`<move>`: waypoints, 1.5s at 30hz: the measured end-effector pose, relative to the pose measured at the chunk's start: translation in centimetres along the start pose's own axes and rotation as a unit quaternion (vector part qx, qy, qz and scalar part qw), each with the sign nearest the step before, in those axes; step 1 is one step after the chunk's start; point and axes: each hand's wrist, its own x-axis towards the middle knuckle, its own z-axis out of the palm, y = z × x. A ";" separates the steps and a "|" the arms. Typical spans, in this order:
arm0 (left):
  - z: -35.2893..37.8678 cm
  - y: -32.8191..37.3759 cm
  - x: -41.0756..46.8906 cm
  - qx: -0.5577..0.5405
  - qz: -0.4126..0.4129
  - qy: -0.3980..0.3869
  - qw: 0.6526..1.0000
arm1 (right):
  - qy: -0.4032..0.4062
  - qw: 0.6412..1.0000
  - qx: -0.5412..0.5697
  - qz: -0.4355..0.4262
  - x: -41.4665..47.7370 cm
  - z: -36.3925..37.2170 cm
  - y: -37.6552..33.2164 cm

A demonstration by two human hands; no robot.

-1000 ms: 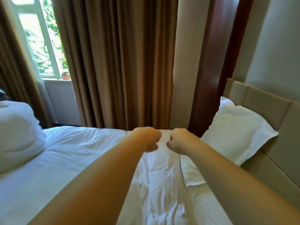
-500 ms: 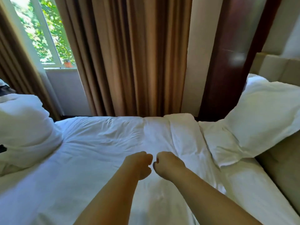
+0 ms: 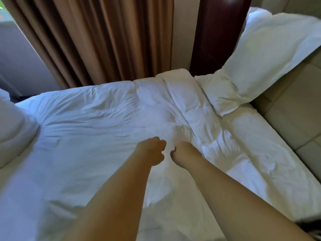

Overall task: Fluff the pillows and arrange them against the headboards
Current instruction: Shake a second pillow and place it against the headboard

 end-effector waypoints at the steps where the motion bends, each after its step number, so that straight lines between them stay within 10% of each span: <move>1: 0.4 0.5 0.8 0.014 0.012 -0.009 1.000 | 0.003 0.999 0.021 0.024 0.5 -0.1 0.9; 9: 4.0 4.4 11.0 0.188 0.100 -0.088 0.973 | 0.005 0.941 0.300 0.154 7.8 1.1 9.4; 26: 17.0 6.9 26.1 0.419 0.329 -0.241 0.811 | -0.140 0.819 0.471 0.296 15.2 15.0 15.1; 35: 12.5 0.4 21.2 0.391 0.283 -0.101 0.870 | -0.044 0.923 0.324 0.202 12.3 12.8 7.3; 45: -9.3 -12.2 5.9 0.322 0.149 0.177 0.918 | 0.164 0.967 0.195 -0.015 3.0 -0.7 -13.8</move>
